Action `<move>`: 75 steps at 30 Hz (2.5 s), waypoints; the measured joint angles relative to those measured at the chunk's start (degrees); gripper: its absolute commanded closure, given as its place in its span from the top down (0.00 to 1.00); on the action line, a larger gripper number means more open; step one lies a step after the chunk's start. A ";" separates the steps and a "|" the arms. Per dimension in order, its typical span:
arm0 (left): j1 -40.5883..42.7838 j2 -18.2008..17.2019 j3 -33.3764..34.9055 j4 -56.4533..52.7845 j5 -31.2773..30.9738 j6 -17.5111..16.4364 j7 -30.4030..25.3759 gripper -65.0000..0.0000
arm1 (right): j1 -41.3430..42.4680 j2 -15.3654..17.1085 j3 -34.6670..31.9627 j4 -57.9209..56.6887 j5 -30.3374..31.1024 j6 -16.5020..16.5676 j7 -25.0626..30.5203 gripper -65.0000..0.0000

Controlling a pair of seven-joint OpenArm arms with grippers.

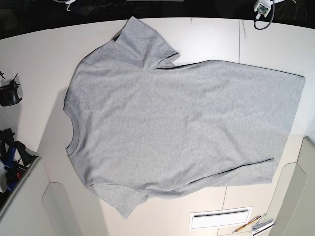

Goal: Fold the T-shirt properly
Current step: 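Lower right gripper to the shoulder corner, left gripper to the hem corner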

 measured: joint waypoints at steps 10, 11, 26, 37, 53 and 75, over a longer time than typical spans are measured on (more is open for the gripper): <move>-0.02 0.00 -10.29 2.91 -12.09 -4.55 -4.63 0.07 | 0.00 -0.13 8.55 7.26 7.30 0.48 -0.13 0.19; -0.07 0.00 -11.06 2.91 -12.55 -5.20 -4.96 0.07 | 0.02 -0.55 9.33 7.50 8.09 0.46 -0.13 0.22; -4.81 0.15 -12.90 2.91 -16.92 -8.13 -4.04 0.07 | 4.63 -18.43 11.37 7.45 14.69 -5.35 -5.86 0.51; -4.94 0.17 -12.90 2.91 -16.87 -8.13 -3.65 0.26 | 4.68 -23.91 11.74 5.86 11.63 -12.63 -7.85 0.52; -13.40 0.20 -12.90 2.89 -12.39 -8.15 2.54 0.35 | 9.42 -26.23 12.76 -3.65 15.26 -6.86 -6.08 0.51; -26.75 -2.84 -24.52 -13.86 -16.76 -8.44 3.61 0.52 | 10.19 -28.09 12.85 -5.03 16.33 -2.12 -6.84 0.51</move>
